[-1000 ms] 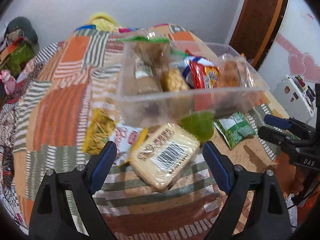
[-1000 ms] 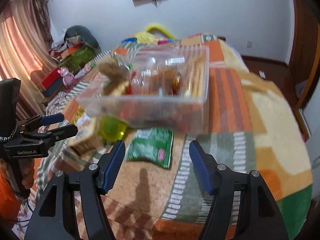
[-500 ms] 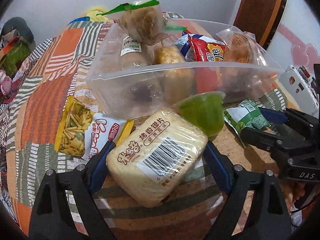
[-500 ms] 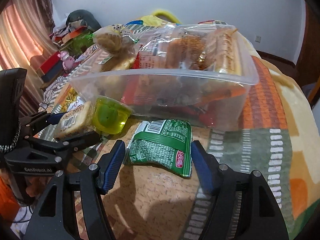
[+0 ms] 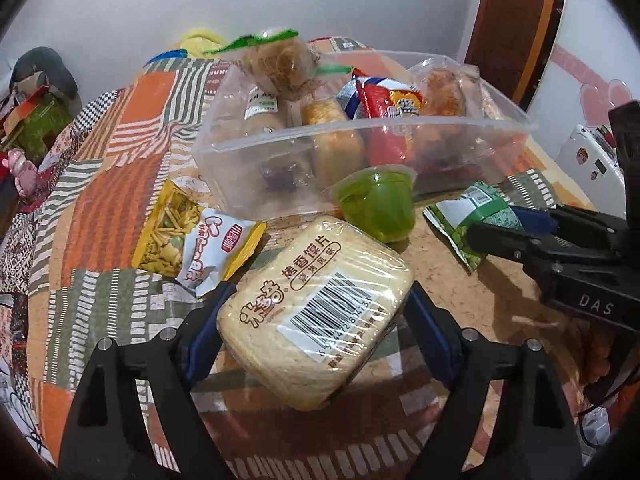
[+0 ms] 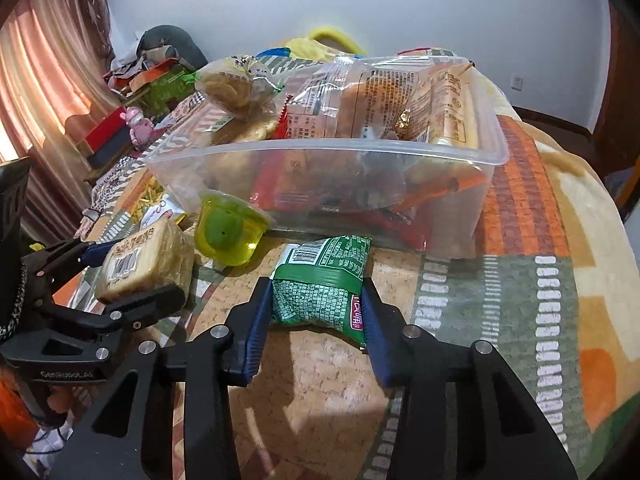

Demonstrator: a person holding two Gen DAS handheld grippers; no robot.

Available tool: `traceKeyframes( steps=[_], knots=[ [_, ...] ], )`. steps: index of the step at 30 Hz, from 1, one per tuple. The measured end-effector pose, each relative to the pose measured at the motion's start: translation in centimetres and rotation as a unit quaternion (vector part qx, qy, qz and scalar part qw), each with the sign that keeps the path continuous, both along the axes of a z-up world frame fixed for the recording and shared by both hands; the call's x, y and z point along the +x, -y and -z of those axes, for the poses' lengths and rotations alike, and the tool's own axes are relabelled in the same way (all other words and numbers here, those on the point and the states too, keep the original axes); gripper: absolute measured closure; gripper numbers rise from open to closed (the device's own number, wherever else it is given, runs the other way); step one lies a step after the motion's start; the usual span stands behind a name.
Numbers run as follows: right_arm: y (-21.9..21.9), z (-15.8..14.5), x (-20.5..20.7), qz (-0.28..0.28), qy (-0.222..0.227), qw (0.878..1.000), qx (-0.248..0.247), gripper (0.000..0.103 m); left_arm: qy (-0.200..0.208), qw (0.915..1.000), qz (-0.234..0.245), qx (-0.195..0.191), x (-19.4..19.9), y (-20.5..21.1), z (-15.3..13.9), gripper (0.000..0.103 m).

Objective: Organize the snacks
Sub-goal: 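Grasp the wrapped cracker block with left tool while right tool grasps green snack bag, then carry the cracker block and green bag over the clear box and release both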

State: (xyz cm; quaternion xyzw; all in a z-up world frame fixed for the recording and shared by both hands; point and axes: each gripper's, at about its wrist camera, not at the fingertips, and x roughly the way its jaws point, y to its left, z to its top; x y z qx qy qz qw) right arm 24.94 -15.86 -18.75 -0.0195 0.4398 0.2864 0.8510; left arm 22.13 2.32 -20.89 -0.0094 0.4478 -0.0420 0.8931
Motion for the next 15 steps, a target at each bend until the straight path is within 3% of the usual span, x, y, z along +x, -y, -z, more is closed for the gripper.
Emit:
traceKeyframes(
  steps=[15],
  knots=[
    [3.1,-5.6,-0.8,0.018,0.066,0.997,0.048,0.065,0.069,0.9969,-0.008,-0.038,1.6,0.1,-7.0,0.019]
  ],
)
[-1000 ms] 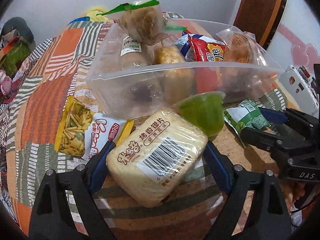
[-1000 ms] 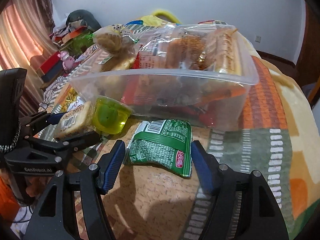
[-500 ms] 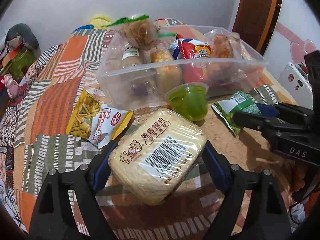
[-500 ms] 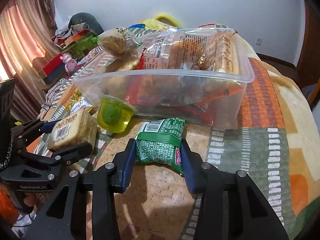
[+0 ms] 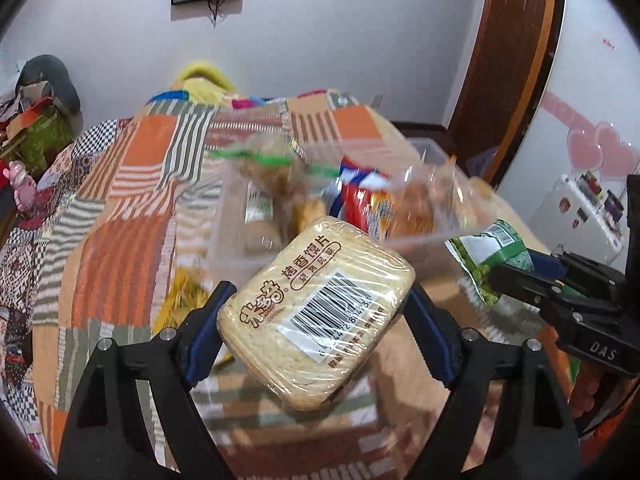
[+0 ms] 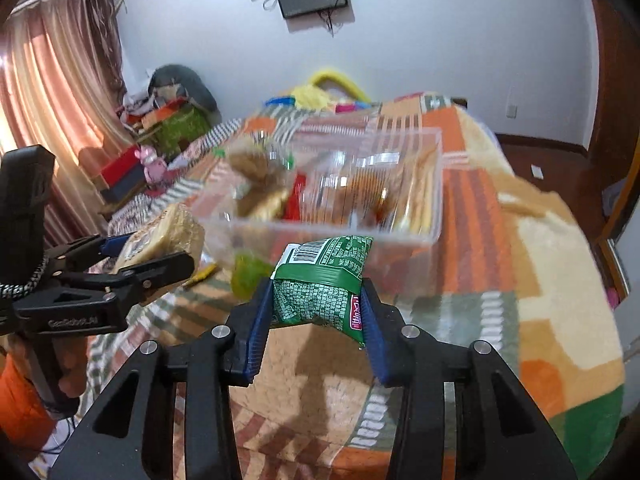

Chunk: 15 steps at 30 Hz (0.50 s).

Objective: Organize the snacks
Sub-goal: 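Carry the cracker block and green bag over the clear box and release both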

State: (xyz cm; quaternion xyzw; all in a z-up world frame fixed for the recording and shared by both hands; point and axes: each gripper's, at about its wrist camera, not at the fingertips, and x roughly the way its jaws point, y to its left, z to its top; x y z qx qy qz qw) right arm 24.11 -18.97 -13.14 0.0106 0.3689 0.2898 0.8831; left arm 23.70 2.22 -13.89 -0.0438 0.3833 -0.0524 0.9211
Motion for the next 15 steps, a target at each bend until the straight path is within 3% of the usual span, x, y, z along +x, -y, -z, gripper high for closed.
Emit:
traceKeyframes(
  steps=[6,15],
  knots=[
    [0.3,-1.3,1.6,0.017,0.025,1.000,0.005,0.065,0.013,0.9999,0.002,-0.008,2.6,0.8,-1.2,0.019],
    [-0.1,-2.7,4.9,0.039,0.050,0.998,0.011,0.065,0.003,0.9999,0.008,-0.007,7.5,1.7,-0.6,0.019]
  ],
)
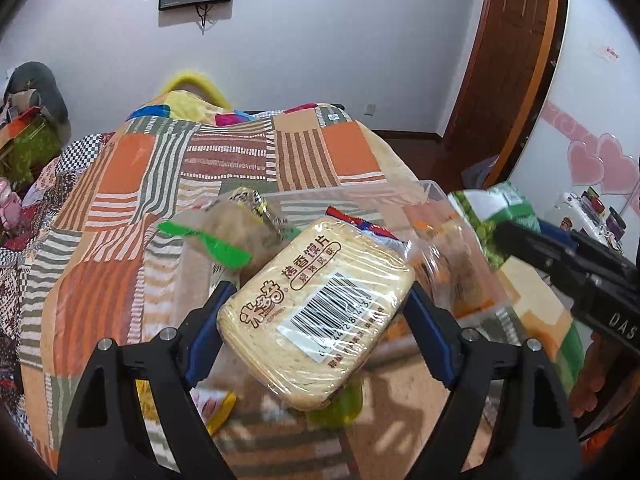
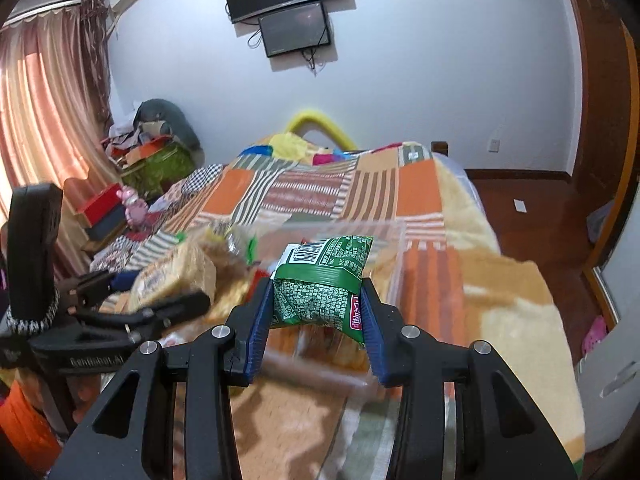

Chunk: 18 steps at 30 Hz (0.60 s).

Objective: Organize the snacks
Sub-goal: 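Carry the cracker block and green bag over the clear box and release both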

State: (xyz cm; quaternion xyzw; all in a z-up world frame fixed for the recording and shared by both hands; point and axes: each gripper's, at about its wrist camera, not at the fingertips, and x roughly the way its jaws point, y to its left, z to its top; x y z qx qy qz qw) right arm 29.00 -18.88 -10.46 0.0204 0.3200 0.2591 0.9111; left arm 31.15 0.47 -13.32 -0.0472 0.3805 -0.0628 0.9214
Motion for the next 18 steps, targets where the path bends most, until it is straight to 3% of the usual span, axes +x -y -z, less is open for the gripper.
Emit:
traceKeyframes(
  steps=[11,18],
  knots=[
    [-0.8,1.7,3.8,0.015,-0.023,1.000,-0.014,0.064,-0.019,0.9997,-0.014,-0.001,3.2,-0.3,1.8,0.019],
    [-1.6,2.6,4.2,0.013,-0.033,0.999,-0.032,0.061,-0.012,0.9998,-0.015,-0.003,3.1,-0.1,1.9,0.018]
  ],
)
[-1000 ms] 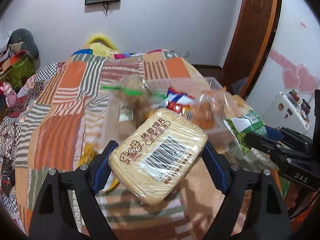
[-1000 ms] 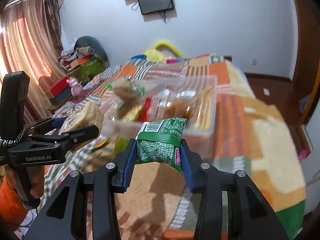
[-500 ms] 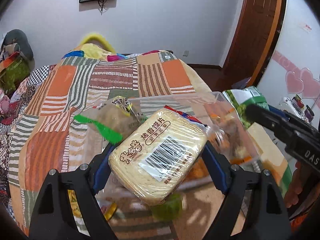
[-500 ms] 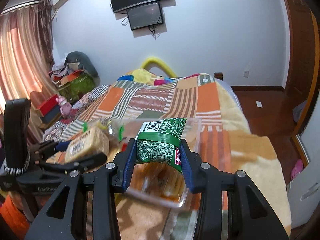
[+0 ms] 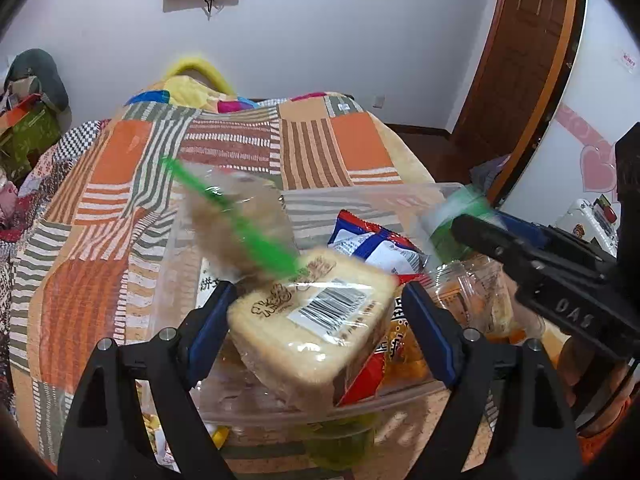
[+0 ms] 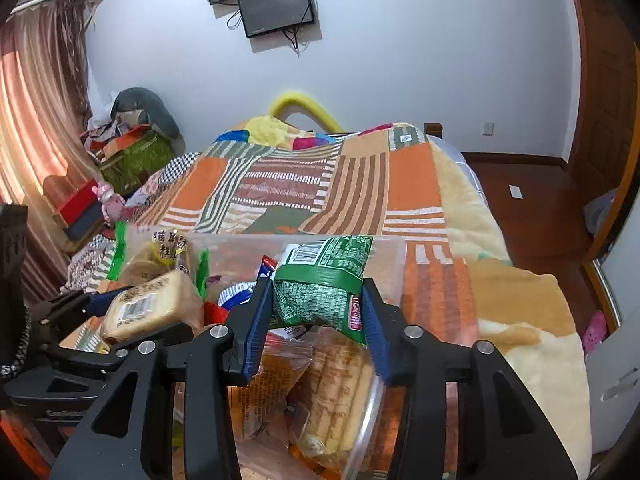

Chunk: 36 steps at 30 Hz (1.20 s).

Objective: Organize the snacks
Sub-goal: 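Carry the cracker block and green bag over the clear box and release both, then grasp the yellow snack bag with left tool while right tool grasps green jelly cup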

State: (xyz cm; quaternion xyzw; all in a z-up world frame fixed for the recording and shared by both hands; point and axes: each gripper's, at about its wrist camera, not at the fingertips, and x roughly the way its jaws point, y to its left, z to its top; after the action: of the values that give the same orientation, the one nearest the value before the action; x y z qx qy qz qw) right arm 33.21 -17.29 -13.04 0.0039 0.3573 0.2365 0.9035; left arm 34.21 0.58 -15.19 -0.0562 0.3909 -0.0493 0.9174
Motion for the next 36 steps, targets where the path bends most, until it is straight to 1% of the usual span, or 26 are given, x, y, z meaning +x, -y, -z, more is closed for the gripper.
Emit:
traceKeyframes(
  steps=[4,8,13,16,18,21,24,29,32,36],
  knots=[
    [0.0,-0.4,-0.1,-0.004,-0.005,1.000,0.000,0.058,0.003,1.0000,0.001,-0.004,-0.5,-0.2,-0.5,0.017],
    [0.3,-1.3,-0.7,-0.003,0.003,1.000,0.000,0.057,0.010,0.9999,0.005,-0.009,-1.6,-0.5,-1.5,0.017],
    [0.7,-3.0,-2.6,-0.006,0.015,1.000,0.011,0.054,0.031,0.9994,0.009,-0.010,-4.3,-1.1,-3.6,0.017],
    [0.8,-3.4,-3.8,-0.010,0.017,0.999,0.025,0.052,0.045,0.9989,0.005,-0.009,-6.1,-2.1,-5.0,0.016],
    [0.6,-3.5,-4.9,-0.015,0.017,0.999,0.027,0.052,0.050,0.9987,0.000,-0.005,-7.1,-3.0,-5.7,0.014],
    [0.0,-3.3,-6.2,-0.025,0.013,0.999,0.029,0.052,0.051,0.9987,-0.009,0.002,-8.6,-4.6,-6.1,0.013],
    [-0.9,-2.7,-7.3,-0.035,0.008,0.999,0.023,0.052,0.040,0.9989,-0.020,0.017,-9.8,-6.1,-5.5,0.013],
    [-2.5,-1.5,-8.5,-0.049,-0.008,0.999,0.011,0.052,0.008,0.9987,-0.034,0.036,-11.1,-8.6,-2.8,0.013],
    [-3.6,-0.3,-8.9,-0.057,-0.023,0.998,0.002,0.052,-0.009,0.9986,-0.038,0.035,-11.3,-9.7,-1.1,0.013],
    [-4.7,1.1,-9.0,-0.059,-0.046,0.997,-0.003,0.052,-0.033,0.9983,-0.040,0.026,-10.5,-11.1,1.5,0.013]
  ],
)
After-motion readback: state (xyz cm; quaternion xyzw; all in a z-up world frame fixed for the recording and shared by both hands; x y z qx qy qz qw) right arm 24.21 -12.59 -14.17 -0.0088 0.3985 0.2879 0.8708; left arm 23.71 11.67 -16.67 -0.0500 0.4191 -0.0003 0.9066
